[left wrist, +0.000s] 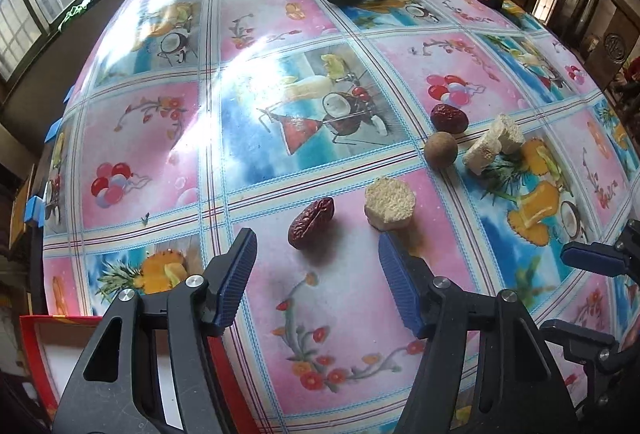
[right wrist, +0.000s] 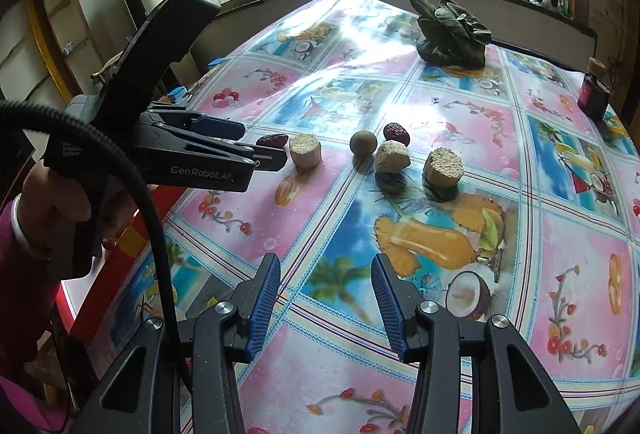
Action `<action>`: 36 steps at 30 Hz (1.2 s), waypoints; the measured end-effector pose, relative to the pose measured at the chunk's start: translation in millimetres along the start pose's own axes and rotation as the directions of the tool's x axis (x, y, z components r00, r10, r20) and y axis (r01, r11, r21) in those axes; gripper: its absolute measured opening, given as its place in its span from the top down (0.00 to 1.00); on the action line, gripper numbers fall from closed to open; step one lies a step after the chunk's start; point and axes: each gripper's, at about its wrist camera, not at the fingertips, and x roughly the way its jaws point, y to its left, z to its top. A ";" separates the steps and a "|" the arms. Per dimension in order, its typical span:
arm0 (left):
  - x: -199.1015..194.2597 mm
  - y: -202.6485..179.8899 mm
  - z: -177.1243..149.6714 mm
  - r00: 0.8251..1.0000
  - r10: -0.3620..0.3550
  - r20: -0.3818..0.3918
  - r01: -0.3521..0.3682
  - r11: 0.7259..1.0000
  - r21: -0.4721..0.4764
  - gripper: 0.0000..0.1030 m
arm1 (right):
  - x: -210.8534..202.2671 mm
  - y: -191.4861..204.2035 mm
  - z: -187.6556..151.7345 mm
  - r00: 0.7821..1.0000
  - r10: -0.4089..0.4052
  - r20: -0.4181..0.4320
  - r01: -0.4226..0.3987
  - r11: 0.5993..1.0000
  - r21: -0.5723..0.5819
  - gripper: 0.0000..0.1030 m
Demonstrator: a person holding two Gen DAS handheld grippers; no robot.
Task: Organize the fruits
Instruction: 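Grasp a red date with the left gripper while the right grasps a crumbly cake round, then carry the red date and cake round toward the red tray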
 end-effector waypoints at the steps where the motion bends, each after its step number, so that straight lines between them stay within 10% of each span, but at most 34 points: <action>1: 2.8 1.2 0.3 1.000 0.000 -0.007 0.000 1.000 -0.002 0.65 | 0.8 -0.1 0.5 1.000 0.000 -0.001 0.000 1.000 0.000 0.55; 4: 4.4 6.1 0.3 0.999 -0.040 -0.008 0.040 0.999 -0.023 0.84 | 3.9 -0.9 2.2 1.000 0.000 -0.005 0.000 1.000 -0.002 0.55; 28: -68.9 28.7 -49.7 0.996 0.027 0.091 -0.005 0.972 -0.234 0.84 | 92.6 24.8 76.9 0.999 -0.026 -0.018 0.025 0.994 -0.102 0.56; 30: -70.2 28.7 -54.3 0.995 0.039 0.091 -0.016 0.972 -0.236 0.84 | 96.7 26.8 78.5 0.998 -0.055 -0.011 0.053 0.992 -0.115 0.74; 36: -79.4 25.8 -62.7 0.994 0.027 0.108 0.001 0.968 -0.252 0.84 | 77.5 29.7 67.4 0.997 -0.070 -0.013 0.068 0.991 -0.113 0.74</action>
